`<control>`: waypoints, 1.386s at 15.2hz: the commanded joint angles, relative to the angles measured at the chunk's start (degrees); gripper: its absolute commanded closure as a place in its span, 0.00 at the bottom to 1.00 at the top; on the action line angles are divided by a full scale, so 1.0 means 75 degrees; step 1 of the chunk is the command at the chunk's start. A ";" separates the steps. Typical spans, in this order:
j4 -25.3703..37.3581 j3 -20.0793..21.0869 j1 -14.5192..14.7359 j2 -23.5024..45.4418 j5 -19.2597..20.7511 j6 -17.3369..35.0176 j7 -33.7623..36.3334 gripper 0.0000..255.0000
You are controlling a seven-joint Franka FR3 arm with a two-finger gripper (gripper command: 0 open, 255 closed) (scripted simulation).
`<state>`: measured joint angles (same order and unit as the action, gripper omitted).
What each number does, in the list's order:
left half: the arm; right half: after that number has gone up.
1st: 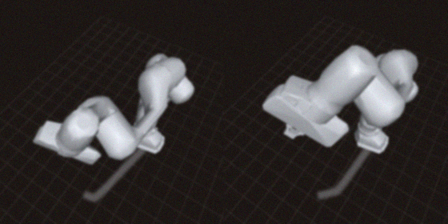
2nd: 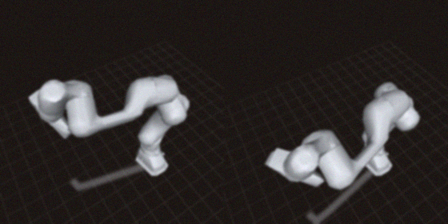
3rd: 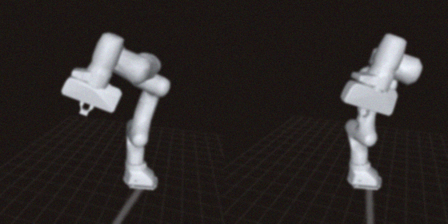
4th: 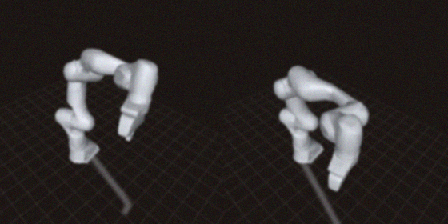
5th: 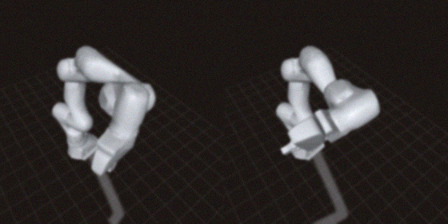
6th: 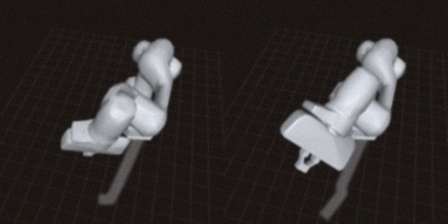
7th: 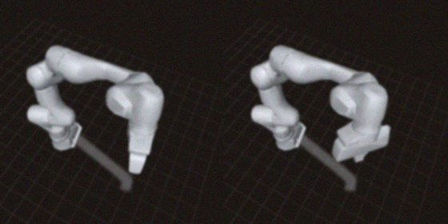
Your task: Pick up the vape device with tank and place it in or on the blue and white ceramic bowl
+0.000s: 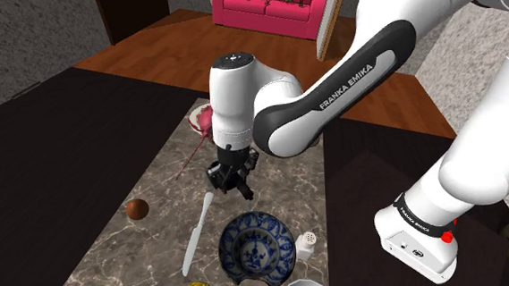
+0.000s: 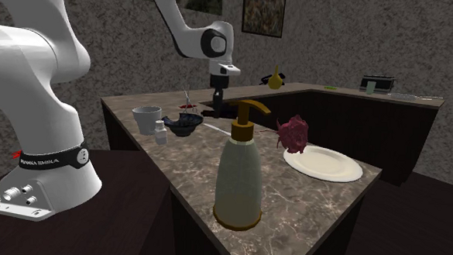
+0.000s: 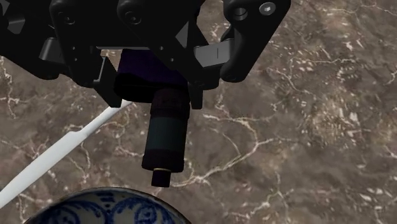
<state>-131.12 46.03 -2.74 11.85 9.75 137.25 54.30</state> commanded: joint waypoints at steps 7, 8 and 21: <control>0.0221 0.0288 -0.0264 -0.0779 -0.0847 -0.0739 -0.0588 1.00; 0.0255 0.0308 -0.0286 -0.0875 -0.0944 -0.0836 -0.0655 1.00; -0.1300 0.1198 0.1007 -0.3261 -0.3551 -0.0812 -0.0327 1.00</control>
<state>-140.39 54.74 3.71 -11.23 -15.30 131.59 51.53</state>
